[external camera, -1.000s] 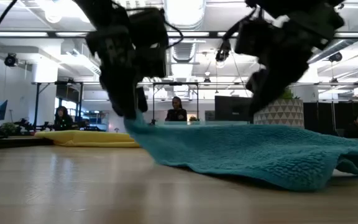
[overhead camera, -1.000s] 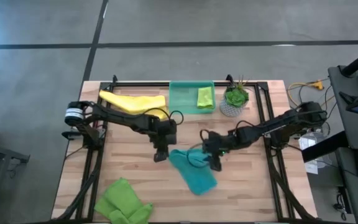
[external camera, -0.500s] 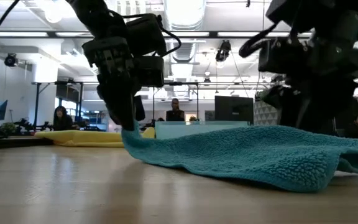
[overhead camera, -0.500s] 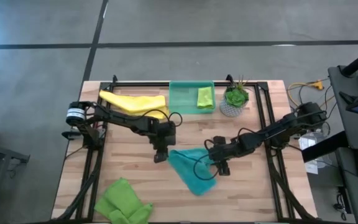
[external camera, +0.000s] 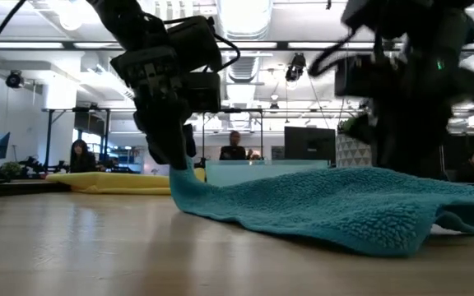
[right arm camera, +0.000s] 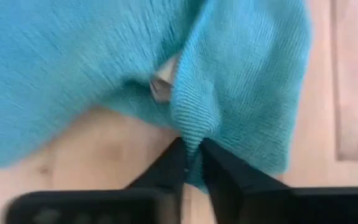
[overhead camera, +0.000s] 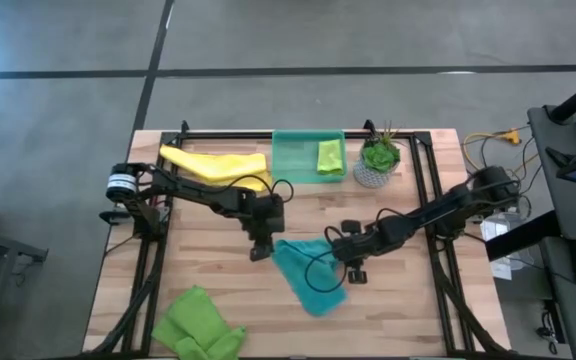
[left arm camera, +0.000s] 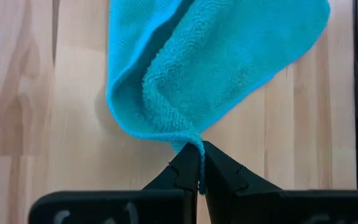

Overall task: Fold microfiber towels
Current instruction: Fold the blue microfiber cloth

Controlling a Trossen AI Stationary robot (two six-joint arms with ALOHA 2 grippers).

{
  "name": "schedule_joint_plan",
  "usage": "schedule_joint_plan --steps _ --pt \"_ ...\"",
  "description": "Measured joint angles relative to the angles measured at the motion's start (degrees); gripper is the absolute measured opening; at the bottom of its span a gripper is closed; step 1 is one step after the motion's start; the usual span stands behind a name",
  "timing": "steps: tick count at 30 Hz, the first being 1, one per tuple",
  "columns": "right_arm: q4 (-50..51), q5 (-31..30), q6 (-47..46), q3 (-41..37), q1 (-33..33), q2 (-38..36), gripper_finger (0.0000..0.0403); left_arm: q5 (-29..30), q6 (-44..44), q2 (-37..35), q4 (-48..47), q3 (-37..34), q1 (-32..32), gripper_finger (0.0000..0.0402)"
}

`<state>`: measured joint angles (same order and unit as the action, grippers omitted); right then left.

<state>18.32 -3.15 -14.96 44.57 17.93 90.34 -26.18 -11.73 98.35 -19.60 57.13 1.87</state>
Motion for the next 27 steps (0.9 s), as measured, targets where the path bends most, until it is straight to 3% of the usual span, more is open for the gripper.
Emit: schedule_joint_plan --steps 4,8,10,14,17,22,27 --pt "6.66 0.08 -1.79 3.17 0.59 -3.68 0.0014 -1.09 0.04 -0.02 -2.17 -0.31 -0.01 0.0000" --pt "13.73 1.77 -4.32 7.84 2.10 -8.21 0.0010 -7.78 0.05 -1.64 -6.38 -0.38 -0.05 0.0000" --pt "17.65 2.06 -6.43 10.47 3.11 -10.27 0.0010 -11.04 0.06 -4.05 -8.65 -0.38 -0.40 0.0000" --pt "22.79 2.05 -9.90 16.38 5.40 -14.38 0.0009 -11.87 -0.90 -11.18 -10.61 -0.38 -1.83 0.0000" --pt "25.62 2.45 -13.78 20.64 7.96 -16.49 0.0009 -12.43 -5.48 -17.60 -10.40 -0.12 -3.23 0.0000" --pt "25.21 10.43 -21.18 26.81 13.39 -16.89 0.0009 -15.63 -18.41 -26.22 -5.10 -0.11 -8.33 0.0000" --pt "20.24 14.17 -28.31 30.75 19.09 -13.82 0.0009 -15.17 -29.48 -29.35 5.78 -0.17 -16.87 0.0000"
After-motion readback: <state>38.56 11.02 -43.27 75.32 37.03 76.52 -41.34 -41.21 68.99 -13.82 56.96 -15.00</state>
